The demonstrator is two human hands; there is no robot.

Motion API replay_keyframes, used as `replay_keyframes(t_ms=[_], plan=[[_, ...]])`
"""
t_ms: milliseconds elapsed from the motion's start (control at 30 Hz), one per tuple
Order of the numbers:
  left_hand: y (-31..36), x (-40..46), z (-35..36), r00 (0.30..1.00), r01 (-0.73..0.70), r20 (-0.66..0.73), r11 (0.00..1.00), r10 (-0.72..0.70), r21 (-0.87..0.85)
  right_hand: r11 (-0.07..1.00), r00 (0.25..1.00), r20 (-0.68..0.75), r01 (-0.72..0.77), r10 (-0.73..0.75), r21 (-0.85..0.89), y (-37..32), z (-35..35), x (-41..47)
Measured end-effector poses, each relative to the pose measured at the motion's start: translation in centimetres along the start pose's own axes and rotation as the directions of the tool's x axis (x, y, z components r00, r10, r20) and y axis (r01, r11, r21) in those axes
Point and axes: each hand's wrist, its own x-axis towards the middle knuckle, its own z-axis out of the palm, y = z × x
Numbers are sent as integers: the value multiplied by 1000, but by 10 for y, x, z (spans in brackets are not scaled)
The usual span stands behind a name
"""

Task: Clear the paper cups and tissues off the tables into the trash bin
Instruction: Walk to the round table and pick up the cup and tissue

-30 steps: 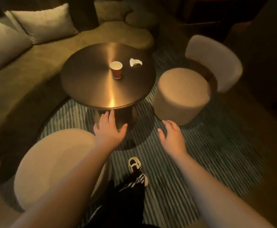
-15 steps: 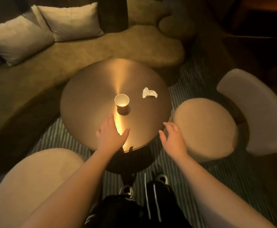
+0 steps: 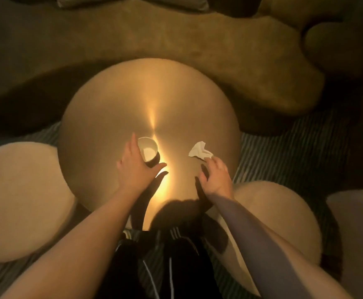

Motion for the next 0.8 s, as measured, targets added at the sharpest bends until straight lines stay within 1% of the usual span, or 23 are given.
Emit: replay_keyframes(t_ms=[167, 300, 400, 500, 667, 800], plan=[[12, 26, 25, 994, 105, -23, 994, -105, 3, 998, 995, 85, 47, -42, -46, 15, -1, 55], [12, 27, 34, 992, 113, -38, 990, -117, -82, 989, 990, 82, 120, -114, -84, 21, 6, 79], [7, 16, 32, 992, 113, -42, 986, -119, -119, 982, 985, 114, 147, -133, -121, 20, 14, 92], [-3, 0, 26, 976, 205, -34, 962, -215, -182, 981, 978, 135, 172, -158, -94, 17, 25, 99], [-21, -25, 8, 950, 281, -72, 932, -304, -228, 976, 952, 231, 216, -202, -36, -14, 37, 99], [-41, -48, -18, 923, 321, -125, 908, -364, -269, 936, 903, 254, 351, -347, 29, -60, 40, 76]])
